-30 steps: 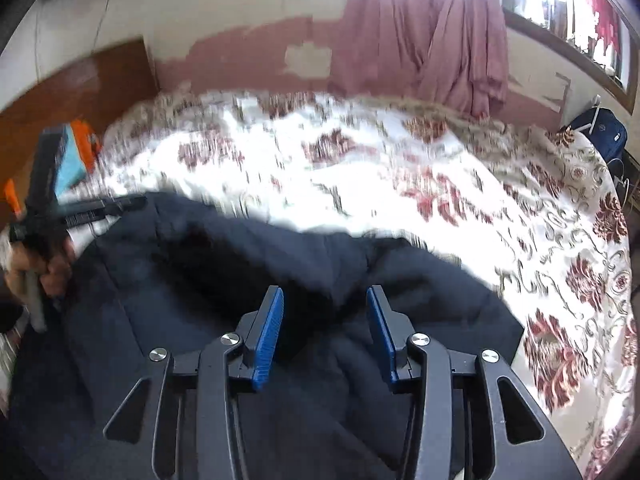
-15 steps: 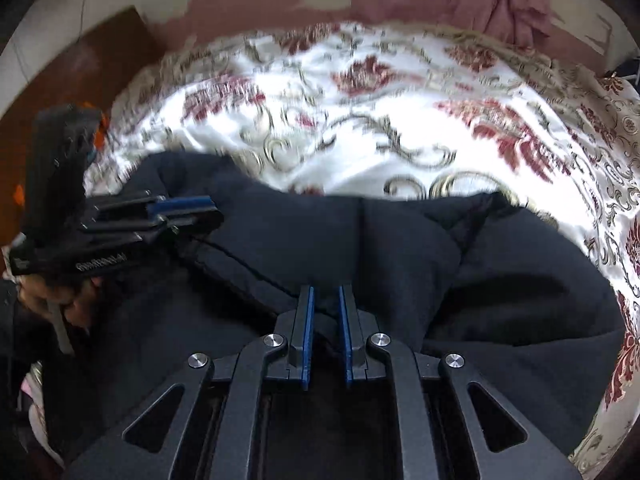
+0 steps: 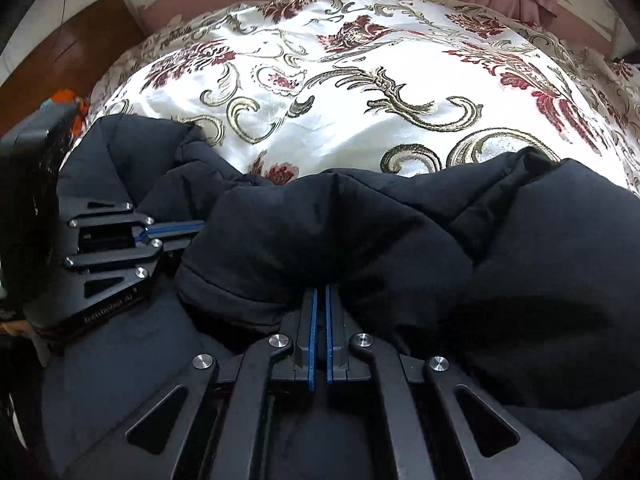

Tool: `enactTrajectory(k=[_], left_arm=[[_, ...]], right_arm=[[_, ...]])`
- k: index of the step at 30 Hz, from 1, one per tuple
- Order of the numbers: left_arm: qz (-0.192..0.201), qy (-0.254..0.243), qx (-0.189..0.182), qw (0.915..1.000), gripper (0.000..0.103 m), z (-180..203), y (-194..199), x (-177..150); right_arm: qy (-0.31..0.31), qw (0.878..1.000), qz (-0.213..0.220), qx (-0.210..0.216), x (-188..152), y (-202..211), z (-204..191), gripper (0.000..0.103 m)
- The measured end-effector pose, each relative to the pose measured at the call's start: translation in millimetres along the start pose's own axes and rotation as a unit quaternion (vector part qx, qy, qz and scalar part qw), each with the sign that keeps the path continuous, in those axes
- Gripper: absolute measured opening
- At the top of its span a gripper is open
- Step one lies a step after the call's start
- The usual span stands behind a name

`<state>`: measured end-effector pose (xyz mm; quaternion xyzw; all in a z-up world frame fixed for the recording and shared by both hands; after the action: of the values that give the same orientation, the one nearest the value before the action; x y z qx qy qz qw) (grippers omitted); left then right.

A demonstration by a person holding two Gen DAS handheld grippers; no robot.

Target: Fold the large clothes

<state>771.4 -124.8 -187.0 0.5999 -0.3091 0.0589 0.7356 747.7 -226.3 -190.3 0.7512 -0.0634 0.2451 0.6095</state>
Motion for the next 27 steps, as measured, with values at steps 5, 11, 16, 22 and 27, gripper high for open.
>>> enactTrajectory(k=[5, 11, 16, 22, 27], left_arm=[[0.026, 0.023, -0.018, 0.9992, 0.004, -5.4, 17.5, 0.3], [0.064, 0.099, -0.002, 0.9931, 0.004, -28.5, 69.6, -8.0], [0.089, 0.128, 0.012, 0.9878, 0.004, -31.6, 117.6, -15.7], [0.132, 0.133, 0.009, 0.9823, 0.084, -18.0, 183.8, -23.5], [0.195, 0.164, 0.008, 0.9669, 0.092, -11.1, 242.5, -34.7]], right_arm=[[0.005, 0.999, 0.044, 0.002, -2.5, 14.4, -4.3, 0.0], [0.004, 0.994, 0.111, -0.023, -10.3, 71.0, -9.2, 0.009], [0.021, 0.988, 0.145, -0.052, -14.9, 115.7, -17.8, 0.036], [0.035, 0.98, 0.186, -0.068, -24.1, 181.1, -32.8, 0.055], [0.035, 0.973, 0.212, -0.085, -35.3, 227.5, -46.6, 0.075]])
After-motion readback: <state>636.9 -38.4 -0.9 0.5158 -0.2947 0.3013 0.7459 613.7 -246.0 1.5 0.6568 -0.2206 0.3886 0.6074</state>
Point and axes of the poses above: each gripper's, at about its wrist camera, not at the fingertips, and y roughly against the way its jaws point, z to its right, x to its top, the point moved 8 cm from there along -y, roughly the way its jaws point
